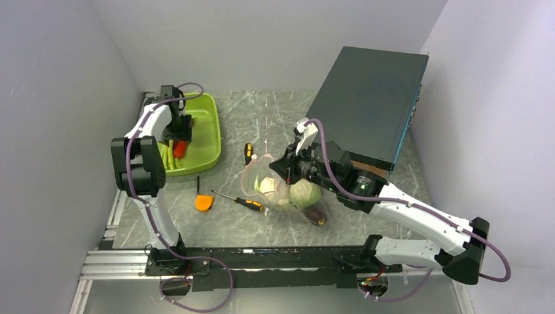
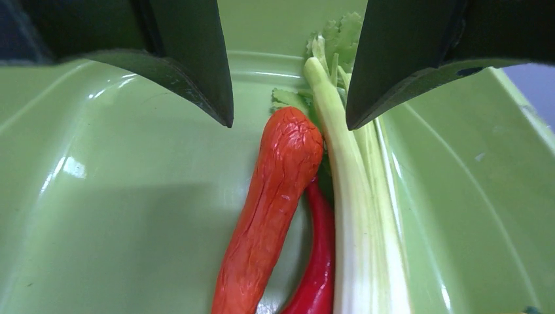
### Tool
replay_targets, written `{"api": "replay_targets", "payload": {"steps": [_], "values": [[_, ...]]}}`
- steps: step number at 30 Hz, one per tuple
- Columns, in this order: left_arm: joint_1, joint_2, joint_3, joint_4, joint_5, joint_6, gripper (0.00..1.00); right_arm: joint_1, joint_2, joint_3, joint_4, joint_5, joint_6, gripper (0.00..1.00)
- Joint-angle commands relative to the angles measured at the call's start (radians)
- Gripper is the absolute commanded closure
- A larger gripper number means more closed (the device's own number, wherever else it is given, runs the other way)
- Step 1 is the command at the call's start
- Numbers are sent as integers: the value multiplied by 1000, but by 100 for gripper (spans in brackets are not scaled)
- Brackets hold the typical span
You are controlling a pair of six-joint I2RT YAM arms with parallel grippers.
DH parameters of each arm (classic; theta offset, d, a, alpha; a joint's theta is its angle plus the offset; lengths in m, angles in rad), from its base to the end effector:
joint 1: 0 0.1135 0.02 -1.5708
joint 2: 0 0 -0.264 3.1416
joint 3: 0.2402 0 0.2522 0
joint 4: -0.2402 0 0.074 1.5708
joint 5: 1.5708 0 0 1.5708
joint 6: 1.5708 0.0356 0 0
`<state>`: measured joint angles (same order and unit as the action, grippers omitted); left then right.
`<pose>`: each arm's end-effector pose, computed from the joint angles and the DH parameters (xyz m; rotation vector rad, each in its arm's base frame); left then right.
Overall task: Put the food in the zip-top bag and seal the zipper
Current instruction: Pick up the fake vegetable from the bin, then place the fake vegetable in the zipper food storage bag.
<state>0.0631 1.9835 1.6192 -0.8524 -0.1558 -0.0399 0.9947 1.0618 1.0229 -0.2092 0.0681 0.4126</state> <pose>0.4128 0.0316 0.2217 -0.1819 2.7755 0.2228 0.1353 0.2038 0.3676 -0.5021 1.8535 0.9168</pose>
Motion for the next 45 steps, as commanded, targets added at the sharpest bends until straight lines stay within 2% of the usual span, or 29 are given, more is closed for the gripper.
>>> {"api": "replay_targets", "payload": {"steps": [1, 6, 10, 12, 15, 28, 30, 33, 35, 41, 45], "values": [[-4, 46, 15, -34, -9, 17, 33, -1, -48, 1, 40, -14, 24, 100], [-5, 78, 9, -28, 14, 18, 37, -1, -61, -10, 39, -8, 39, 100], [-5, 110, 42, -74, -11, 10, 57, -1, -60, -5, 32, -6, 38, 100], [-5, 89, 47, -85, -10, 2, 70, -2, -60, -4, 30, -3, 35, 100], [-8, 32, 27, -63, -21, -2, 82, -3, -57, -3, 30, 1, 30, 100], [-56, -278, -100, -3, 42, -27, 100, -2, -30, 17, 23, 25, 17, 100], [-82, -340, -134, 5, 59, -37, 100, -3, -30, 21, 24, 27, 18, 100], [-108, -444, -179, 9, 136, -79, 100, -3, -31, 28, 19, 30, 18, 100], [-111, -536, -230, 17, 234, -113, 100, -3, -32, 33, 14, 35, 16, 100], [-119, -905, -493, 74, 576, -220, 100, -7, -37, 39, 3, 54, 5, 100], [-153, -1141, -624, 98, 721, -318, 100, -8, -34, 47, 2, 71, -9, 100]]}}
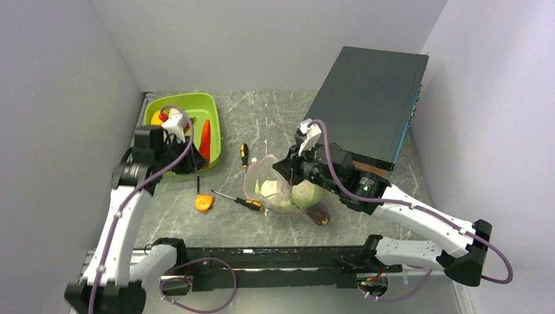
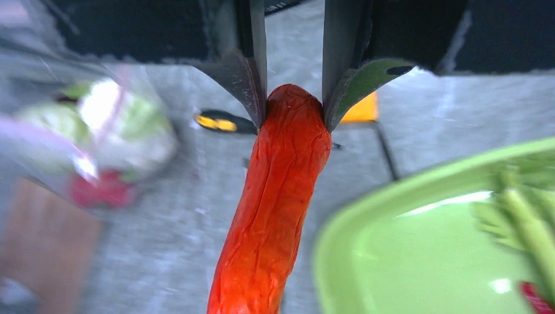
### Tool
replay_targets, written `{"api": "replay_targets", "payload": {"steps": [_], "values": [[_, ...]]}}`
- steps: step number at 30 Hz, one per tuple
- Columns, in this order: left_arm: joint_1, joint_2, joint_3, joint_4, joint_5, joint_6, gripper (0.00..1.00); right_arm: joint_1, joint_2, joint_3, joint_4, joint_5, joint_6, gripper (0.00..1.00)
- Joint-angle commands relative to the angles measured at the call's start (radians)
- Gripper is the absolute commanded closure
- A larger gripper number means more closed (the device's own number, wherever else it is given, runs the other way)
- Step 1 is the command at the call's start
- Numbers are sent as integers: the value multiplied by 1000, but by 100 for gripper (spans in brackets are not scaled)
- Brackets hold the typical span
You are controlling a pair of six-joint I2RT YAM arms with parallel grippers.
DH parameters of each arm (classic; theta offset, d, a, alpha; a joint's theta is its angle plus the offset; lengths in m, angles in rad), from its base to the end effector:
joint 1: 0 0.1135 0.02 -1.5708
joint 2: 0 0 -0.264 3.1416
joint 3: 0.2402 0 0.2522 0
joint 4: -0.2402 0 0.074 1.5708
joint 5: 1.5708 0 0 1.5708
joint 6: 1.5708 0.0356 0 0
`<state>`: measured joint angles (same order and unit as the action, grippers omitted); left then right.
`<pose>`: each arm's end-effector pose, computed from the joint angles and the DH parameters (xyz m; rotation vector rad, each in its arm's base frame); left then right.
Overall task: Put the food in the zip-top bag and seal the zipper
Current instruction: Place the fake vegetable in the zipper food storage bag.
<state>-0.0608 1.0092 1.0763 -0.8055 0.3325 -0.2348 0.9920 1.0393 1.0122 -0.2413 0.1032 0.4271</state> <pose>0.1983 -0.0237 0.3408 -0.0300 2.3182 -0.5342 0.1334 0.1974 0.3654 -0.4656 1.8774 0.8839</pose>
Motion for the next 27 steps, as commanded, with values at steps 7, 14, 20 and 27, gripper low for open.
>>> {"api": "replay_targets", "payload": {"steps": [7, 14, 20, 27], "values": [[-163, -426, -226, 47, 383, -278, 100, -7, 1, 75, 61, 31, -52, 100], [-368, -446, -210, -95, 288, -323, 100, -5, 7, 28, 164, -70, -134, 100], [-576, -453, -257, -19, 234, -418, 100, -6, -8, -16, 191, -126, -193, 100], [-639, -273, -177, -54, 297, -378, 100, -3, -25, -50, 198, -217, -315, 100]]}}
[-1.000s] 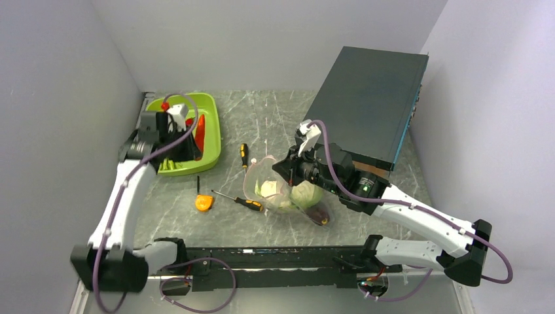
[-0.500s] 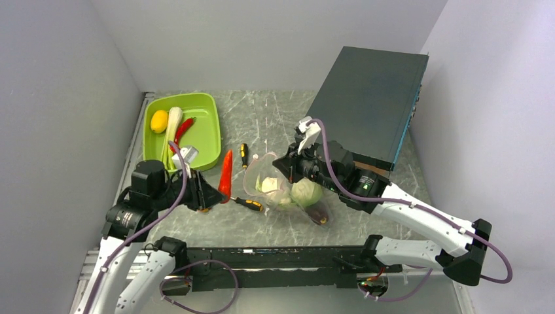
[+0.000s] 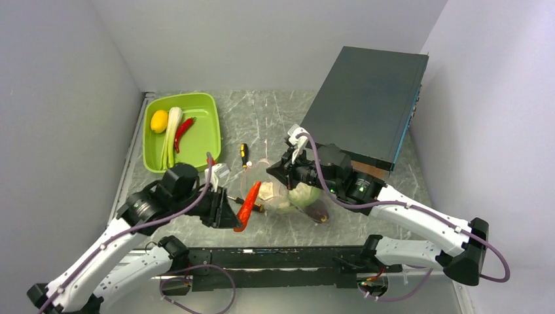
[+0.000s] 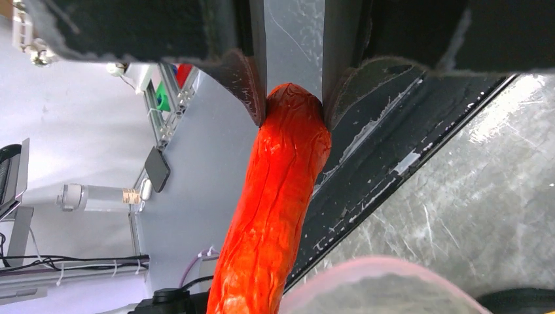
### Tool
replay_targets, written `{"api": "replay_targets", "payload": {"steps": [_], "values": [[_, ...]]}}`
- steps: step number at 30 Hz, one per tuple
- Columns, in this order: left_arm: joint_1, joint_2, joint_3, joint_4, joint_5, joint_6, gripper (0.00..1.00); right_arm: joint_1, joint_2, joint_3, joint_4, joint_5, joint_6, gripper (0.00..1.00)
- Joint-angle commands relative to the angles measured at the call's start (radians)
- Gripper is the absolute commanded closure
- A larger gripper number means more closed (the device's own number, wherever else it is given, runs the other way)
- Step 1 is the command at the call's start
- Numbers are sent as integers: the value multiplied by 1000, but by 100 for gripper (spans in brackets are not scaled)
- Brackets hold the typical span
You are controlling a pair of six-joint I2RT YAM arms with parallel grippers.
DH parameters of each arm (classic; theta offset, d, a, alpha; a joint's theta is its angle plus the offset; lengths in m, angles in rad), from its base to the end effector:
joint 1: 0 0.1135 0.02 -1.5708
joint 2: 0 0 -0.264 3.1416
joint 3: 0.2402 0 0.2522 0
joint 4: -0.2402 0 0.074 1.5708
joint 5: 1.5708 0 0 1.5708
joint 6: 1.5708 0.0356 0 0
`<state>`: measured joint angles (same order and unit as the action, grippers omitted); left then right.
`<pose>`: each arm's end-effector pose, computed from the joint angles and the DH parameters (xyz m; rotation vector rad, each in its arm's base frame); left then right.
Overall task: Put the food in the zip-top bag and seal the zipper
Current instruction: Place the fake vegetable in the zipper food storage bag.
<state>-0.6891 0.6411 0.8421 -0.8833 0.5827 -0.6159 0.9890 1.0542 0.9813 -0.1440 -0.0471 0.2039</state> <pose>0.0778 -0.0895 0.3137 0.4406 2.4434 -1.2960 0.1334 0.2058 0.3615 -0.7513 1.7217 0.8844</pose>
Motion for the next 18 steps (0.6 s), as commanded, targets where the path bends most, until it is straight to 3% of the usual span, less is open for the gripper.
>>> {"api": "replay_targets", "payload": {"steps": [1, 8, 12, 18], "values": [[-9, 126, 66, 19, 67, 15, 100, -1, -48, -33, 107, -69, -101, 100], [3, 343, 188, -41, 191, 61, 100, 1, -83, -77, 117, -131, -128, 100], [28, 420, 182, 48, 309, -22, 97, 3, -98, -76, 89, -159, -140, 100], [112, 489, 190, 96, 338, -96, 90, 19, -112, -105, 120, -213, -139, 100]]}}
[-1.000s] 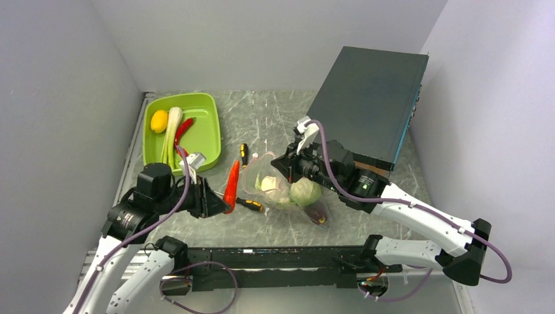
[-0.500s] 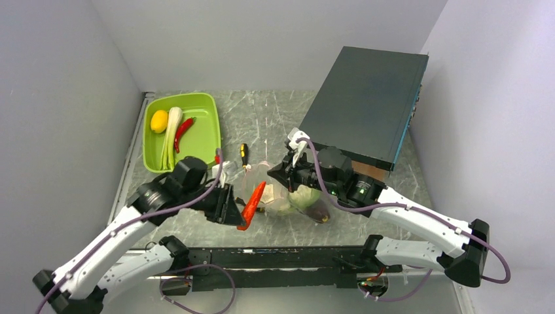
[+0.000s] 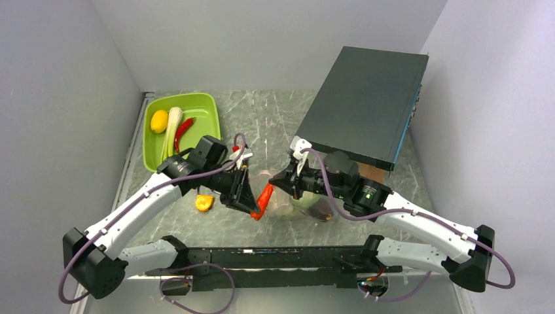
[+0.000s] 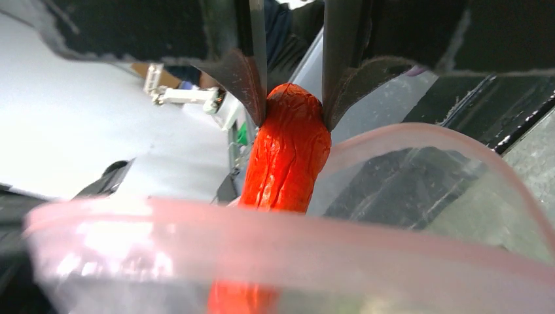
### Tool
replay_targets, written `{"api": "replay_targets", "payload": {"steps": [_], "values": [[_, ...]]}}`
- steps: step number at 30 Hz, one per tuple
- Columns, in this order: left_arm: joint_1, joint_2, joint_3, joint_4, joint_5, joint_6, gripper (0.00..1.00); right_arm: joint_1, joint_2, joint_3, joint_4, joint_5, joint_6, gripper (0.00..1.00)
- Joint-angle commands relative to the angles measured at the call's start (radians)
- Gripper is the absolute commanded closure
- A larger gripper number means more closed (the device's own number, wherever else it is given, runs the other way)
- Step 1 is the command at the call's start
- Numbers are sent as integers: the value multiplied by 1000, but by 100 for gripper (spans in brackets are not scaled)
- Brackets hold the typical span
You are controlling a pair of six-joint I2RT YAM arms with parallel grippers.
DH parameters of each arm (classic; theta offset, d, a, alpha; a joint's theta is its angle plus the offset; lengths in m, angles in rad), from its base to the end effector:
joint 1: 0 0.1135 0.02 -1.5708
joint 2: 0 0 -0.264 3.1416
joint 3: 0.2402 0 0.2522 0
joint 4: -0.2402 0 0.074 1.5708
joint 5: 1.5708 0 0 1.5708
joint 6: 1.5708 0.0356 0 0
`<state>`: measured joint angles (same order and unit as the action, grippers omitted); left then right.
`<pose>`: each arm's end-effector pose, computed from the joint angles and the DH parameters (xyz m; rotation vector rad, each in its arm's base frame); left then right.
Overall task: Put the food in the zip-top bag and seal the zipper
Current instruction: Place the fake vegetable in the zipper food storage bag.
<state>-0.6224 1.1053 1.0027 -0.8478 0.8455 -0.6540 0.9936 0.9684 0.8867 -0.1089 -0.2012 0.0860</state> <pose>0.1535 -0.1429 0.3046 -0.3483 -2.7183 1.4981 0.1176 0.1936 0.3502 -0.9510 1.5976 0.9465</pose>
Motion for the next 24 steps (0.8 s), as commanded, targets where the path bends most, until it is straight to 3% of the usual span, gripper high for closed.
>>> {"api": "replay_targets", "payload": {"steps": [1, 4, 9, 14, 19, 24], "values": [[57, 34, 40, 72, 89, -74, 89, 18, -21, -2, 75, -58, -23, 100], [70, 36, 17, 191, 122, -177, 83, 21, -21, 13, 52, -58, -22, 100], [69, 73, -12, 336, 100, -287, 82, 24, -19, 3, 59, -51, -16, 100], [53, 74, -29, 408, 59, -329, 59, 23, -27, -7, 84, -18, 31, 100], [39, 101, -31, 400, 50, -314, 62, 23, -23, -8, 97, 47, 55, 100], [5, 206, 84, 308, 69, -203, 63, 25, -15, -22, 128, 40, 56, 100]]}}
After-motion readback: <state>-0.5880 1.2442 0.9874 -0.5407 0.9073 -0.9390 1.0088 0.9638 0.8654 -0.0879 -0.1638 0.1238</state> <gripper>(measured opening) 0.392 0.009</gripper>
